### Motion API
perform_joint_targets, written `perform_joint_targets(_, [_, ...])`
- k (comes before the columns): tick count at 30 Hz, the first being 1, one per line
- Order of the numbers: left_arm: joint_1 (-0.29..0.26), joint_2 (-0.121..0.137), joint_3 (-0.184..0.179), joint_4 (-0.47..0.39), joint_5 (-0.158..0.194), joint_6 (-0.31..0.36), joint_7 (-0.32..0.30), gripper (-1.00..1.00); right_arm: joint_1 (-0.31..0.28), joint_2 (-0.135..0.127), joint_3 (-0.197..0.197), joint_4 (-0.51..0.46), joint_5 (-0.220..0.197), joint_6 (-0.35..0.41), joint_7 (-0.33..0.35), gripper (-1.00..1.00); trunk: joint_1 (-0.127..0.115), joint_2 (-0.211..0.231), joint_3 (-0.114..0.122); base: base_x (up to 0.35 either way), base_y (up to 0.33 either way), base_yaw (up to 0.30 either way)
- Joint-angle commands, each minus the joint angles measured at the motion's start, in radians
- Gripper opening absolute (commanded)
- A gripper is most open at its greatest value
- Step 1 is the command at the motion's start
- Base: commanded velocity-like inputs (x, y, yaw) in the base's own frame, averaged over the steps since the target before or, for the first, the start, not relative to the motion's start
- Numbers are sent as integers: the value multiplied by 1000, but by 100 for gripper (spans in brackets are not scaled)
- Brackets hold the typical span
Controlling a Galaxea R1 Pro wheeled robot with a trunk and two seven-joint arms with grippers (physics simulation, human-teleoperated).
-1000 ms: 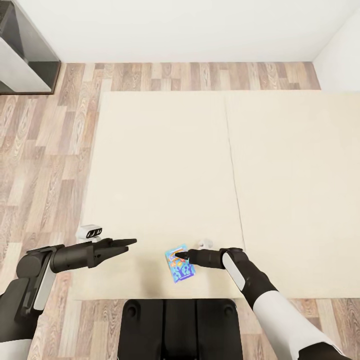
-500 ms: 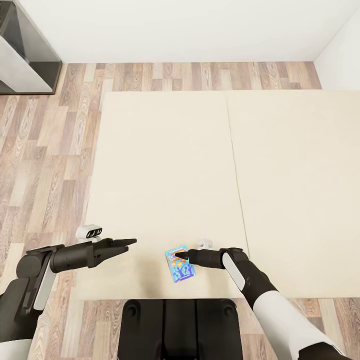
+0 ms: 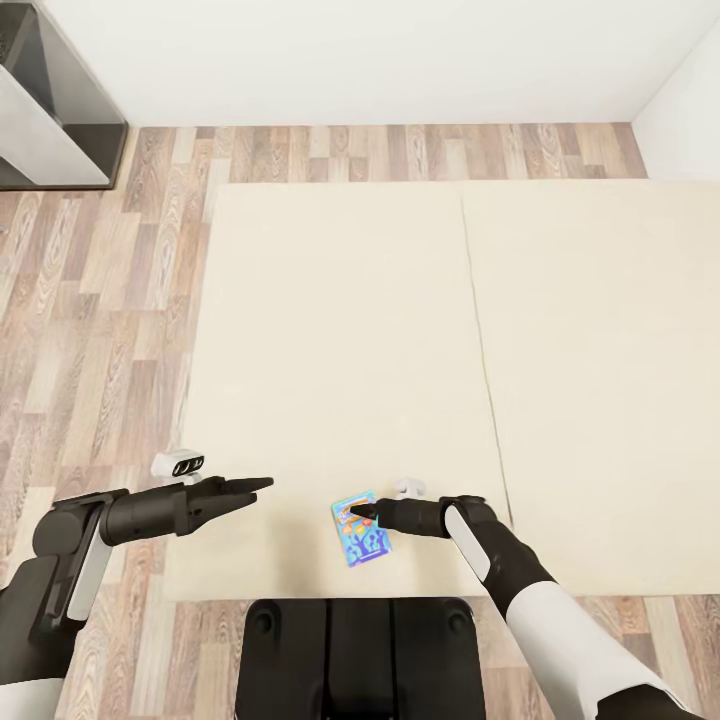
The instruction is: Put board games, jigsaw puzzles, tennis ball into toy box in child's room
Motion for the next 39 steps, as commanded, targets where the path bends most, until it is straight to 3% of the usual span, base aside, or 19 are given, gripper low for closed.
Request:
perform_joint_targets(1, [0, 0, 0, 0, 0, 11, -4, 100, 0, 0, 0, -1, -3, 5, 0, 100, 1, -2, -1, 0, 101, 0])
perform_joint_targets(39, [0, 1, 0, 0, 1, 11, -4, 100, 0, 0, 0, -1, -3, 5, 0, 100, 1, -2, -1, 0, 60, 0])
